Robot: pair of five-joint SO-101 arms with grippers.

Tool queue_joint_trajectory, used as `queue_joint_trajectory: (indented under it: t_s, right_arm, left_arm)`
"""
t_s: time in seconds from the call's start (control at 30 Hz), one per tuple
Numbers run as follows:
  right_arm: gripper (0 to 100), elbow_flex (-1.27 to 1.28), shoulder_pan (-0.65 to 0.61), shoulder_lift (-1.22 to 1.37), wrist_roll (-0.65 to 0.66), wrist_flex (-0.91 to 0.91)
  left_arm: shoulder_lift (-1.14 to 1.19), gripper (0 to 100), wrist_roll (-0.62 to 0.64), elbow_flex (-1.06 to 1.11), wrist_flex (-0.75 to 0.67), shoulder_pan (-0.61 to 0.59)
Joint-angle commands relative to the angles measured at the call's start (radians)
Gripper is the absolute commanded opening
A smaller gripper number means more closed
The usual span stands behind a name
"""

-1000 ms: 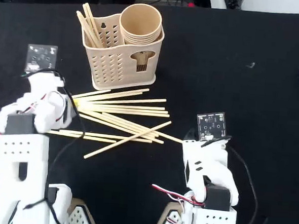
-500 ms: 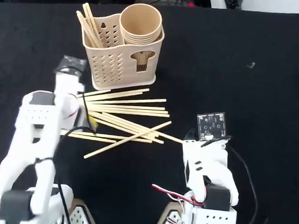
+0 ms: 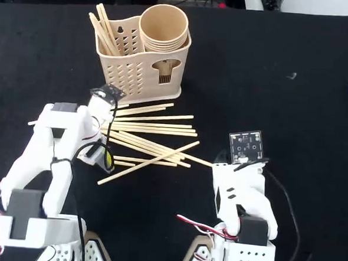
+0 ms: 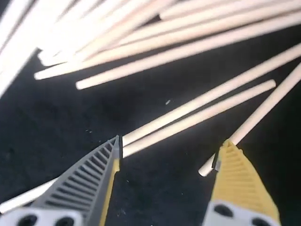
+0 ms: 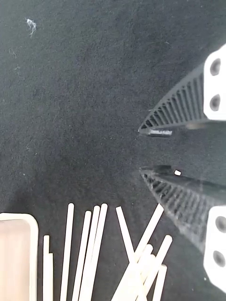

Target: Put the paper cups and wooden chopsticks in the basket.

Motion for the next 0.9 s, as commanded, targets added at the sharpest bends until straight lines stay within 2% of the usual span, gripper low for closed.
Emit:
queue_joint_trajectory:
  t_s: [0.0,0.17,0.27,0.4,0.57,0.87]
  right_arm:
    - [11.4,0.002,-0.012,-0.065,0.011,-0.025]
    - [11.4,0.004,-0.012,-0.065,0.011,-0.025]
    - [11.4,0.015,-0.012,-0.067,0.011,-0.037]
    - [11.4,0.025,-0.012,-0.067,0.011,-0.055]
    - [11.4,0.025,-0.012,-0.067,0.011,-0.055]
    - [11.4,0.025,-0.012,-0.067,0.011,-0.055]
  left_arm:
    - [0.025,32,-0.032,-0.064,-0.064,-0.002]
    - [0.1,28,-0.034,-0.064,-0.212,-0.015]
    - [0.144,28,-0.063,-0.061,-0.201,-0.007]
    - [0.169,27,-0.14,-0.068,-0.112,-0.015]
    - [0.143,27,-0.152,-0.061,-0.044,-0.015]
    - [0.034,3,-0.153,-0.065,0.101,-0.004]
